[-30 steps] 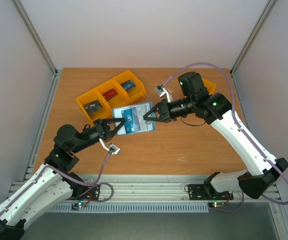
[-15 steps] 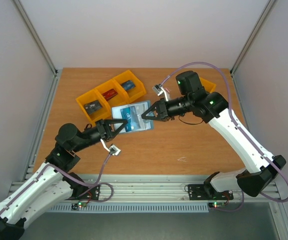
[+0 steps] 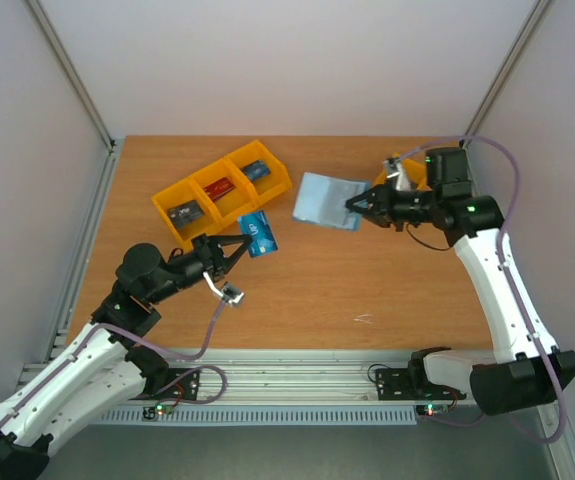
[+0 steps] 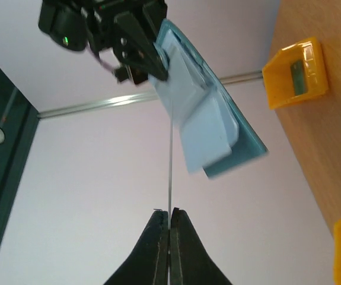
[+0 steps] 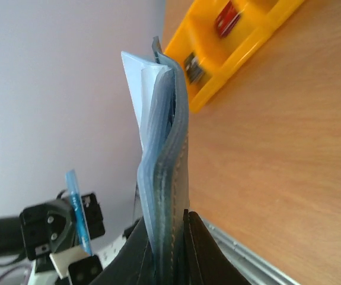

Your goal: Take the credit cards out of the card holder

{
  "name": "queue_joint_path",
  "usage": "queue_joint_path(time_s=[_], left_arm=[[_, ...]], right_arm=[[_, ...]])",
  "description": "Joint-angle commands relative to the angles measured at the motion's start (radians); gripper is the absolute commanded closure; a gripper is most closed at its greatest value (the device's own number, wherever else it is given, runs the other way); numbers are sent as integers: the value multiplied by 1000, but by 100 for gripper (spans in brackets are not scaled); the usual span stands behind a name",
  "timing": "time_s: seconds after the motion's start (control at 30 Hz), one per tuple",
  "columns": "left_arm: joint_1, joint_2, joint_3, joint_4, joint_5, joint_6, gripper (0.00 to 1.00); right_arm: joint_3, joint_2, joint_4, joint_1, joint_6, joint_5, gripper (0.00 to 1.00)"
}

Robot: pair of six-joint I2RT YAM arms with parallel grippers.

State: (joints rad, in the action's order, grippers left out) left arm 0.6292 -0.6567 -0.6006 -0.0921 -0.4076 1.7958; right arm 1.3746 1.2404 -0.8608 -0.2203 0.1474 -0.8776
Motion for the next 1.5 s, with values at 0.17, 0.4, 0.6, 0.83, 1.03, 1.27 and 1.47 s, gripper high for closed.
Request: queue_joint_path(time_s=[0.17, 0.4, 0.6, 0.83, 1.03, 1.27, 1.47], left_arm=[[3, -110, -149, 183, 208, -172, 100], [3, -385, -402, 421, 440, -499, 100], [3, -775, -804, 710, 651, -830, 100], [-12, -1241, -1265, 893, 836, -1020, 100], [-69, -1577, -1701, 1066, 873, -1157, 100], [-92, -1728, -1777, 1004, 960, -1111, 100], [-111, -1823, -1844, 965, 971, -1092, 100]], right_arm=[[-64, -73, 65, 206, 33, 16, 99], [-42, -2, 44, 230, -55, 31, 99], [-26, 54, 11, 261, -131, 45, 99], [52, 170, -17, 314, -202, -2, 99], [177, 246, -115, 354, -259, 18, 99], [244, 306, -170, 357, -293, 41, 99], [258, 327, -178, 359, -299, 33, 99]])
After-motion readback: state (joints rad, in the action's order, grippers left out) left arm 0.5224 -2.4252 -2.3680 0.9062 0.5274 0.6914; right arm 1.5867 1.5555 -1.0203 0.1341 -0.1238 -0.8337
